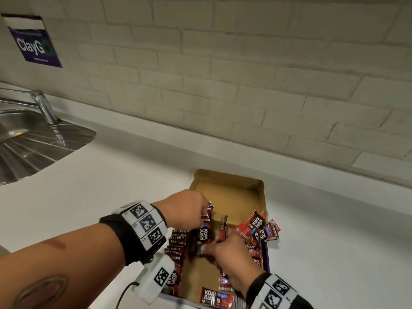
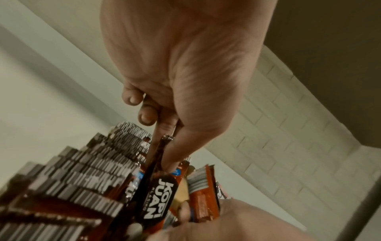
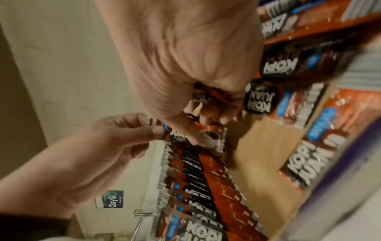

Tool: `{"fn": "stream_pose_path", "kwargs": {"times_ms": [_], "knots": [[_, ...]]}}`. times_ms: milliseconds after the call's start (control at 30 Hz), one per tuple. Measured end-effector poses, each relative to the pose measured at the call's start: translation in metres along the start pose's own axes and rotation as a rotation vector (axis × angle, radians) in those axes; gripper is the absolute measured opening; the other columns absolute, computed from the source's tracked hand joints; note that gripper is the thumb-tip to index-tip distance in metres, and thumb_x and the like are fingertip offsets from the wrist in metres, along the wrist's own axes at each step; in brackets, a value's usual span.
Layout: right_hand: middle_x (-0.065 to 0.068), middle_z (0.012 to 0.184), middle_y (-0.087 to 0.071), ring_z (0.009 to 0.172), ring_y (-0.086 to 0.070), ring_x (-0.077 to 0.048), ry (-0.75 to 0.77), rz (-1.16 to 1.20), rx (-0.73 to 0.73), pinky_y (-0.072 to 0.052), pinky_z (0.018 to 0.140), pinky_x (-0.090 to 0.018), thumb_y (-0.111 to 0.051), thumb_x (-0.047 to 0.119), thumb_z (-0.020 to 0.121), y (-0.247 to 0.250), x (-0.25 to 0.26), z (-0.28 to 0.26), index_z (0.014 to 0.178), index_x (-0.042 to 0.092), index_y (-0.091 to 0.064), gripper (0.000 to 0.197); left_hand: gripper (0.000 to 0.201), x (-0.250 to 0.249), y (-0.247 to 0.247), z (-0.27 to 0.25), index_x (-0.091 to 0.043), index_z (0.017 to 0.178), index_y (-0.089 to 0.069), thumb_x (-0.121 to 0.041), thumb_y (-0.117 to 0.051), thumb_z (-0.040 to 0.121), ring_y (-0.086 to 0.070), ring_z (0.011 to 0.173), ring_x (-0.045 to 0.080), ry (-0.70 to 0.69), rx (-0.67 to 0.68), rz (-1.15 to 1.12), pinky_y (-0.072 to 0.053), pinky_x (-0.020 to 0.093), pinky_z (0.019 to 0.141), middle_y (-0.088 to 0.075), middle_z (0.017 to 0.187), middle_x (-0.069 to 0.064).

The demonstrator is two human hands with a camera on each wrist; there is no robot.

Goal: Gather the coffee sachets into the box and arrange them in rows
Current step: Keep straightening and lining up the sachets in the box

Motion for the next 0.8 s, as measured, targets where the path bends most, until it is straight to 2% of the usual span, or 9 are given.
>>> {"fn": "stream_pose_path", "kwargs": {"times_ms": [100,200,367,433,500,567,667,733,800], "knots": [[0.001,0.102,-0.074,0.086,-0.069,-0.017,-0.036,0.09,-0.011,-0.048,0.059,-0.024,-0.08,-0.002,0.077,-0.012,-0.009,0.009,0.112,0.023,-0.055,0.049,0.015,-0.002,-0.007,0.008,-0.019,0.102,-0.069,-0.023,-0.068,0.087,-0.062,0.092,0.02,-0.007,0.013,0.078,-0.05,0.031,0.074,-0.069,0.101,0.0],[0.003,0.099,-0.077,0.091,-0.072,-0.018,-0.052,0.104,-0.045,-0.056,0.075,-0.035,-0.083,0.0,0.071,-0.022,-0.019,0.016,0.111,0.027,-0.054,0.056,0.017,-0.002,-0.012,0.011,-0.02,0.104,-0.069,-0.022,-0.065,0.088,-0.064,0.094,0.024,-0.014,0.007,0.184,-0.052,0.037,0.084,-0.068,0.103,0.001],[-0.005,0.093,-0.075,0.061,-0.056,-0.011,-0.03,0.144,-0.097,-0.04,0.05,-0.025,-0.081,0.006,0.064,-0.029,-0.03,0.027,0.111,0.026,-0.053,0.059,0.016,0.001,-0.02,0.017,-0.022,0.1,-0.069,-0.018,-0.062,0.086,-0.063,0.093,0.022,-0.024,0.0,0.25,-0.044,0.04,0.093,-0.067,0.102,0.0],[-0.004,0.094,-0.074,0.062,-0.057,-0.01,-0.014,0.131,-0.102,-0.044,0.05,-0.026,-0.08,0.006,0.065,-0.031,-0.031,0.031,0.11,0.029,-0.052,0.057,0.018,0.003,-0.021,0.018,-0.023,0.1,-0.069,-0.017,-0.062,0.085,-0.062,0.092,0.021,-0.025,0.001,0.258,-0.042,0.038,0.093,-0.068,0.1,-0.002],[0.004,0.097,-0.076,0.079,-0.069,-0.012,0.026,0.111,-0.107,-0.059,0.069,-0.035,-0.079,0.007,0.063,-0.034,-0.031,0.035,0.112,0.034,-0.054,0.062,0.02,0.005,-0.02,0.019,-0.027,0.101,-0.069,-0.018,-0.063,0.085,-0.062,0.094,0.02,-0.02,-0.003,0.225,-0.039,0.035,0.09,-0.069,0.1,-0.004],[0.012,0.095,-0.077,0.09,-0.072,-0.009,0.079,0.078,-0.123,-0.06,0.087,-0.04,-0.08,0.01,0.064,-0.036,-0.031,0.037,0.109,0.038,-0.056,0.058,0.025,0.009,-0.015,0.02,-0.031,0.105,-0.067,-0.018,-0.063,0.084,-0.062,0.097,0.019,-0.011,-0.017,0.165,-0.037,0.032,0.088,-0.069,0.101,-0.007],[0.016,0.089,-0.076,0.083,-0.072,-0.003,0.157,0.037,-0.127,-0.058,0.083,-0.032,-0.08,0.014,0.074,-0.039,-0.03,0.036,0.107,0.039,-0.058,0.047,0.035,0.016,-0.003,0.02,-0.033,0.114,-0.064,-0.015,-0.062,0.084,-0.061,0.102,0.017,0.004,-0.064,0.093,-0.036,0.029,0.086,-0.067,0.103,-0.009],[0.015,0.087,-0.076,0.078,-0.071,0.001,0.192,0.018,-0.123,-0.055,0.074,-0.023,-0.078,0.011,0.082,-0.039,-0.031,0.035,0.111,0.039,-0.056,0.046,0.038,0.018,0.004,0.019,-0.033,0.119,-0.062,-0.019,-0.063,0.083,-0.057,0.107,0.017,0.007,-0.089,0.097,-0.039,0.032,0.09,-0.058,0.106,-0.008],[0.015,0.089,-0.076,0.079,-0.07,0.004,0.224,-0.025,-0.137,-0.054,0.074,-0.019,-0.076,0.011,0.085,-0.038,-0.031,0.033,0.117,0.042,-0.052,0.051,0.039,0.02,0.008,0.017,-0.033,0.122,-0.061,-0.025,-0.064,0.083,-0.053,0.109,0.017,0.013,-0.095,0.1,-0.04,0.034,0.095,-0.047,0.103,-0.01]]}}
Point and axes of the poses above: each hand's wrist, its own z-axis towards the middle knuckle, its own y-axis out of the back of the hand, x = y × z, the point moved 6 cm from there along z, towards the middle knuckle
